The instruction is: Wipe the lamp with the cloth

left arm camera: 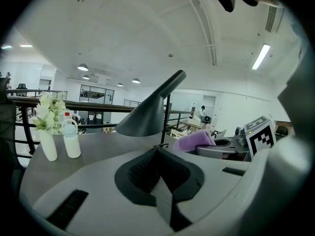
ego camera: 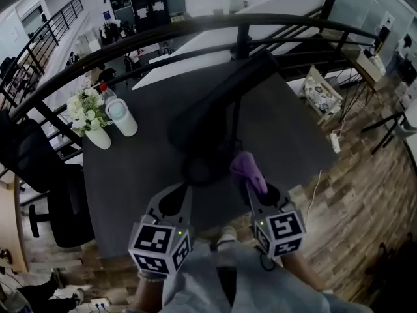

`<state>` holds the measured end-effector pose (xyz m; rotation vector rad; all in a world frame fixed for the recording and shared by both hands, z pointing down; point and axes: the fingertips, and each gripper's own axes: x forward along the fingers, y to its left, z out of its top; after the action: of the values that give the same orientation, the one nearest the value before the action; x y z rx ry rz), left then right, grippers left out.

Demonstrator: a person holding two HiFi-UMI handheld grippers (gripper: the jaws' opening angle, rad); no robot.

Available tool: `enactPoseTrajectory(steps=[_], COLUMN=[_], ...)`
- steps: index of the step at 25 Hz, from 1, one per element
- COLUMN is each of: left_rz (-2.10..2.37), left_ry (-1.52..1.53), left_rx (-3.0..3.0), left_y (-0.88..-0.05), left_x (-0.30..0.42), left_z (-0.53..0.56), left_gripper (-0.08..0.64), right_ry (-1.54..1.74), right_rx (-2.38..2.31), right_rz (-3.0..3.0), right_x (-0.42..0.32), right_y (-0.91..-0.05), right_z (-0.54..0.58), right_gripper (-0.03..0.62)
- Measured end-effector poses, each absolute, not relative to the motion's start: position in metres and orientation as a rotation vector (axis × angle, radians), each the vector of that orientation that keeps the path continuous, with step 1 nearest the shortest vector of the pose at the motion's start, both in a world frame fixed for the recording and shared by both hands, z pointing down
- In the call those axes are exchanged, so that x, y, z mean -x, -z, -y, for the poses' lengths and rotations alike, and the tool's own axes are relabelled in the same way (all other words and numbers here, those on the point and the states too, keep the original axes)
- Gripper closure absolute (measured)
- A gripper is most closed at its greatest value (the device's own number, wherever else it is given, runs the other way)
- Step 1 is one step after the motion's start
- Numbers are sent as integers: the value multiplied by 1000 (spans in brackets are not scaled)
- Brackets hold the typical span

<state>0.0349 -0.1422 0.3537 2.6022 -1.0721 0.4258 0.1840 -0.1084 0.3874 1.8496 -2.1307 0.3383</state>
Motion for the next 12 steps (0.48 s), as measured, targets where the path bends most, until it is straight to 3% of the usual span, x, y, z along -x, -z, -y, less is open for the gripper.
enactPoseTrajectory(steps=[12], left_rz=[1056], left_ry=[-422], left_rx=[-2608], left_y=[-354], left_x=[-44], left_z=[143], left_gripper=[546], right_ry=[-323], right_rx=[-1864], right_rz=[2140], right_x=[-188], right_y=[-385], right_z=[111], right_gripper=[537])
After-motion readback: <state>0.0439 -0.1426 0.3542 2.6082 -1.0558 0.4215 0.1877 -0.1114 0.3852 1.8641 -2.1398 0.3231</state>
